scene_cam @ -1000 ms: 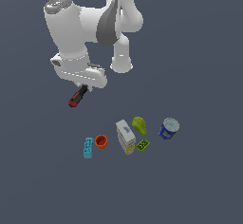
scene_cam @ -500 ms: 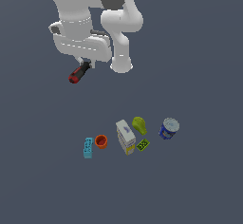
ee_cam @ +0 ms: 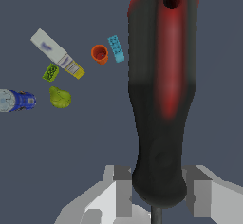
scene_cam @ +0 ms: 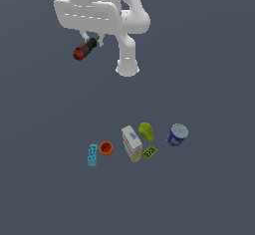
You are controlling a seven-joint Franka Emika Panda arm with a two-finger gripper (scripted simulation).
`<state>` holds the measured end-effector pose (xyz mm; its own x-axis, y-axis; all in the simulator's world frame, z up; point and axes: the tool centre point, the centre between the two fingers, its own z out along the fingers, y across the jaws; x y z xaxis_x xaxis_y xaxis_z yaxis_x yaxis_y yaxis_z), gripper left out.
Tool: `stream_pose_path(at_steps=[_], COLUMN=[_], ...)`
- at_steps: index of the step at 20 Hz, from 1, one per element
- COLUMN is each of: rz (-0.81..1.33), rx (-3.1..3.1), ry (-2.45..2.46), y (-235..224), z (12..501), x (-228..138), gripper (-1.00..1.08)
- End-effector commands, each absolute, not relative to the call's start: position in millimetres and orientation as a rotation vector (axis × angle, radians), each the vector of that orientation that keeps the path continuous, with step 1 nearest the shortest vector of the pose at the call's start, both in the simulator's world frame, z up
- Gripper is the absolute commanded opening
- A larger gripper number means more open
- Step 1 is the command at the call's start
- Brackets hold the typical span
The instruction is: Pick up a designated object from a clutter of objects.
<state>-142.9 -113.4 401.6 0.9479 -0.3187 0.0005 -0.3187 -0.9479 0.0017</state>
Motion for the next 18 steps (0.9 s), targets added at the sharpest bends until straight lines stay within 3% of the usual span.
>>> stream_pose_path(at_steps=[1, 9, 18], rz=[0.000, 0.000, 0.000], rx=[3.099, 3.100, 3.101], ry=[-0.507, -0.506, -0.506], y=[-109.7, -102.8, -103.1], z=[416.8, 445.0, 445.4], x=[-148.7, -158.1, -156.9], gripper=[-1.00, -1.00, -1.00])
